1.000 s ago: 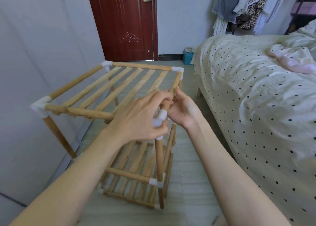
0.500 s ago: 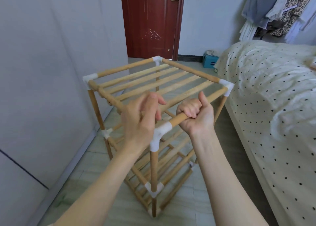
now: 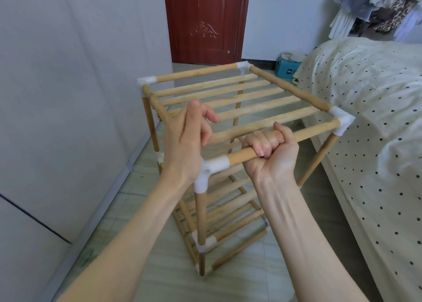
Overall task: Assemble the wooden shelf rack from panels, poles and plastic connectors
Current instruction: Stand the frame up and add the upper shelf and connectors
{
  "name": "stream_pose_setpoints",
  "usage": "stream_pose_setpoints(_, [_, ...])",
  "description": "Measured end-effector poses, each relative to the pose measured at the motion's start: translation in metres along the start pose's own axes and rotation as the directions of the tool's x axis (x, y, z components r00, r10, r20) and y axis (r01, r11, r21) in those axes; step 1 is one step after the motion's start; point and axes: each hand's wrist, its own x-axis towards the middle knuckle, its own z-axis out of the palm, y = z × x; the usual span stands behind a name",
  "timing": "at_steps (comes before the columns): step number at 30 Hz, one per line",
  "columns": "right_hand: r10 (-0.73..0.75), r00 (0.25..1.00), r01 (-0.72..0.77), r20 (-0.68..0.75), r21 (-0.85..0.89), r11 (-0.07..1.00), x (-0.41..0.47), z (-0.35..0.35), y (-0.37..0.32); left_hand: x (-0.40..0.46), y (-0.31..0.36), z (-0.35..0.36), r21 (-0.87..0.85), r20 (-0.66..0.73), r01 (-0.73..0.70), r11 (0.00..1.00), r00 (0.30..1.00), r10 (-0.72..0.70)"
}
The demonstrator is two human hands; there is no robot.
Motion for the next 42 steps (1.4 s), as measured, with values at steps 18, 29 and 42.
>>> stream_pose_setpoints(18, [0.171, 0.985, -0.137, 0.000, -0.600, 0.788, 0.000, -0.008, 0.005, -0.004, -0.036, -0.025, 0.240, -0.143, -0.023, 0.970, 0.988, 0.058])
stream_pose_setpoints(29, [-0.075, 0.996, 0.007, -0.058, -0.745, 0.667, 0.018, -0.012, -0.005, 0.070, -0.073, -0.075, 0.299, -0.231, 0.245, 0.922, 0.956, -0.179])
stream_pose_setpoints(42, [-0.141, 0.988, 0.102, -0.058, -0.439, 0.893, 0.024, -0.003, -0.006, 0.040, -0.111, -0.081, 0.724, -0.043, 0.078, 0.685, 0.997, -0.068])
